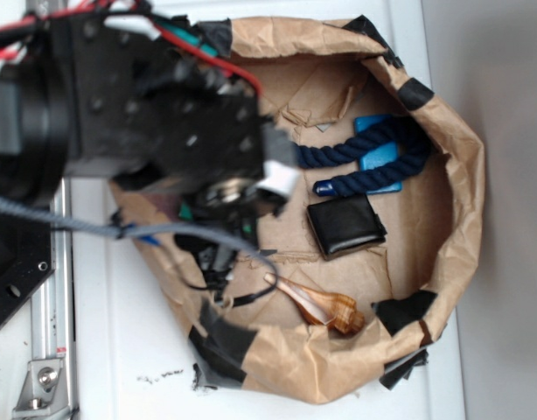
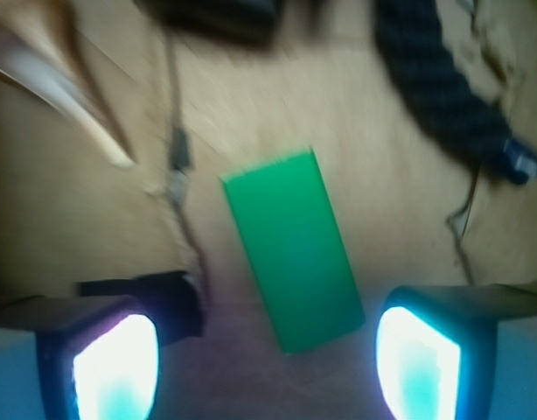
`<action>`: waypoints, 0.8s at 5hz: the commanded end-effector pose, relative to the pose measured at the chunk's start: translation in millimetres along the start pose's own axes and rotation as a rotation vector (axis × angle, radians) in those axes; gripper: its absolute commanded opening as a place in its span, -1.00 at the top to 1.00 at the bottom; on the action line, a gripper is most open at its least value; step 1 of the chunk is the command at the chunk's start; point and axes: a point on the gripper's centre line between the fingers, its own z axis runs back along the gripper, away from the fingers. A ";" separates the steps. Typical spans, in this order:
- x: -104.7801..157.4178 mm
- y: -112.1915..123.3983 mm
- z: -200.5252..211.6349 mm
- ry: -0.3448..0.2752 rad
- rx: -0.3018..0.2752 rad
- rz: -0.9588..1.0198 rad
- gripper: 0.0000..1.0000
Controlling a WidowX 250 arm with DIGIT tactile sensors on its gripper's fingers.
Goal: Grab the green block.
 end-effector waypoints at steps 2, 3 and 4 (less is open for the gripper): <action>7.9 20.7 -30.0 -0.019 0.075 -0.043 0.46; 11.1 19.3 -28.8 -0.023 0.089 -0.030 1.00; 13.0 20.6 -24.0 -0.050 0.105 -0.043 1.00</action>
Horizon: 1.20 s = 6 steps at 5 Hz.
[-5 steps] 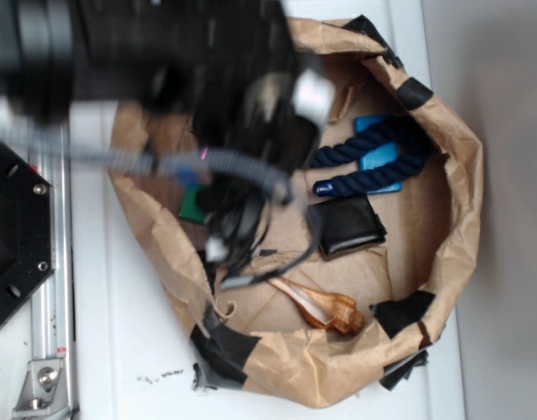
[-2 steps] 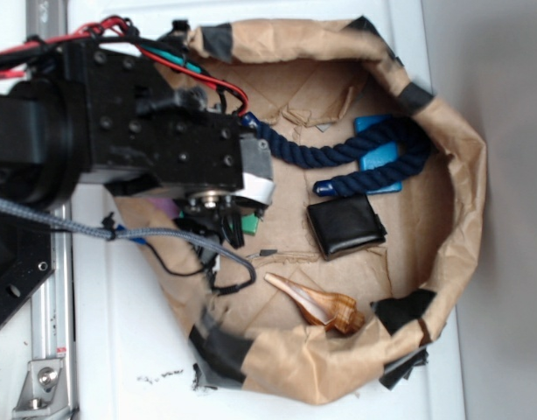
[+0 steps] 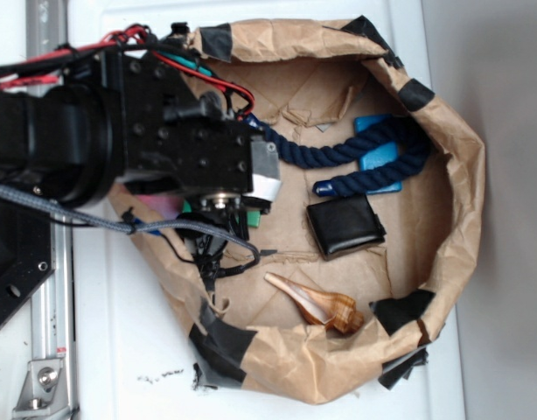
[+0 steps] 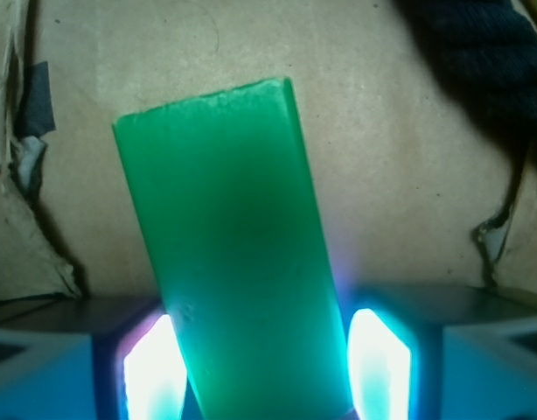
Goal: Grab the green block.
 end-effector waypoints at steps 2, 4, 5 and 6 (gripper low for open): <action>14.7 10.6 19.3 -0.105 0.014 -0.021 1.00; 24.8 52.2 114.8 -0.143 0.002 0.257 1.00; 29.5 51.9 164.3 -0.138 -0.034 0.328 1.00; 28.2 40.5 154.9 -0.087 -0.006 0.350 1.00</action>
